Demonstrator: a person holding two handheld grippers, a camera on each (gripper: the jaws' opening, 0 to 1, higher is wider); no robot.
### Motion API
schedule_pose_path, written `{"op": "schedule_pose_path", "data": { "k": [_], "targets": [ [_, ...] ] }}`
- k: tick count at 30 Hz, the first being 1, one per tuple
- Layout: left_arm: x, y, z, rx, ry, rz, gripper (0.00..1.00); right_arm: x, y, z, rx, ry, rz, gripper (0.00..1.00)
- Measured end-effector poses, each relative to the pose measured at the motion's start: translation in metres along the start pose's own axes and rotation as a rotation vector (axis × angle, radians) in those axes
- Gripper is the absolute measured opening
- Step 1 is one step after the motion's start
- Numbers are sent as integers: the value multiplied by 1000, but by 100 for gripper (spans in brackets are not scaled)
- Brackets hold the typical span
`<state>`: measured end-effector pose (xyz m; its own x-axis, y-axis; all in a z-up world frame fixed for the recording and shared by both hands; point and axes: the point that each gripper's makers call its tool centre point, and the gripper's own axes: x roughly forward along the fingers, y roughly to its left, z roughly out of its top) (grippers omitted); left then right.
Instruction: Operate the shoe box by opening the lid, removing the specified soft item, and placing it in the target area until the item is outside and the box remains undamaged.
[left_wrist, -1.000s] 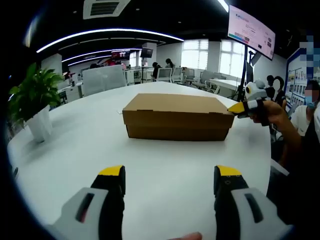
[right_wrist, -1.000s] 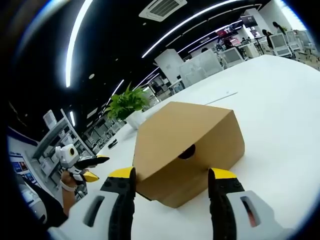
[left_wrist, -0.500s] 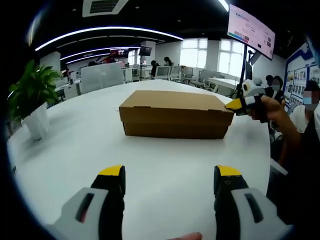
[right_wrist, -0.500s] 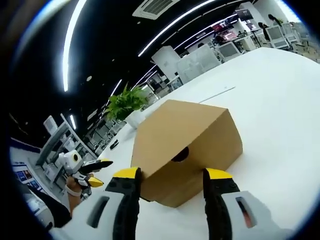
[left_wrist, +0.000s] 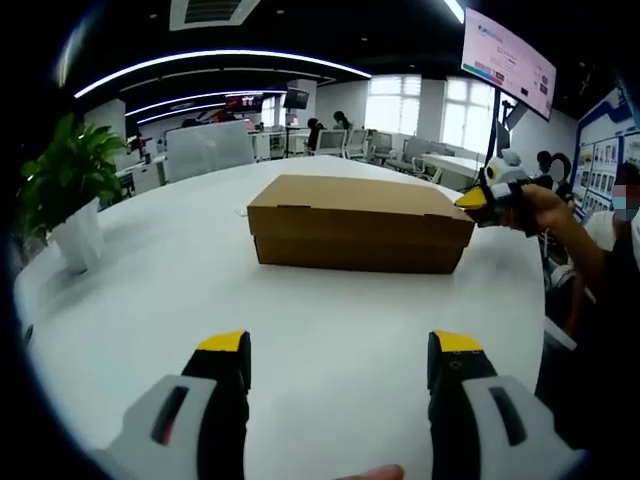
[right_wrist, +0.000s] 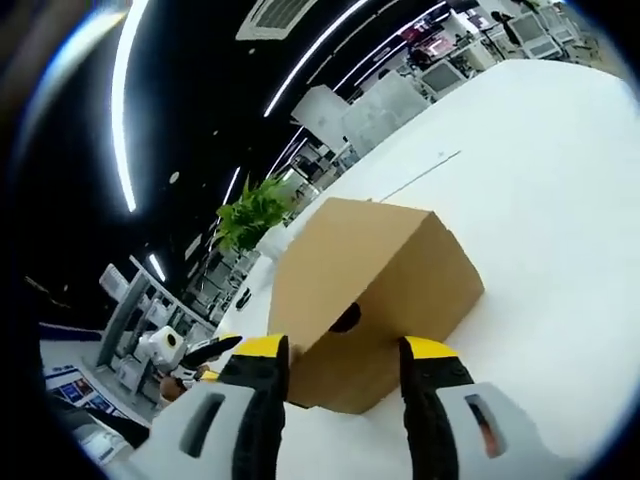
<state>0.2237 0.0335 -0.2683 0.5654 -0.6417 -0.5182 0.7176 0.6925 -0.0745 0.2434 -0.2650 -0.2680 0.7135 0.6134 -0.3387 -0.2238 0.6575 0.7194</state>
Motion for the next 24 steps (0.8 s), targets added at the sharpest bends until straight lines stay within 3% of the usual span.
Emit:
{"op": "schedule_pose_path", "data": {
  "k": [9,19,24],
  "targets": [
    [-3,3,-4,-6,4,11,73,-2,2,-8,102,0,17,38],
    [-4,9,-12,-10,24,27,73,-2,10,-17,129,-11,19,36],
    [-5,13,-15,-16,27,31,72,-3,10,-18,194,-22,37,35]
  ]
}}
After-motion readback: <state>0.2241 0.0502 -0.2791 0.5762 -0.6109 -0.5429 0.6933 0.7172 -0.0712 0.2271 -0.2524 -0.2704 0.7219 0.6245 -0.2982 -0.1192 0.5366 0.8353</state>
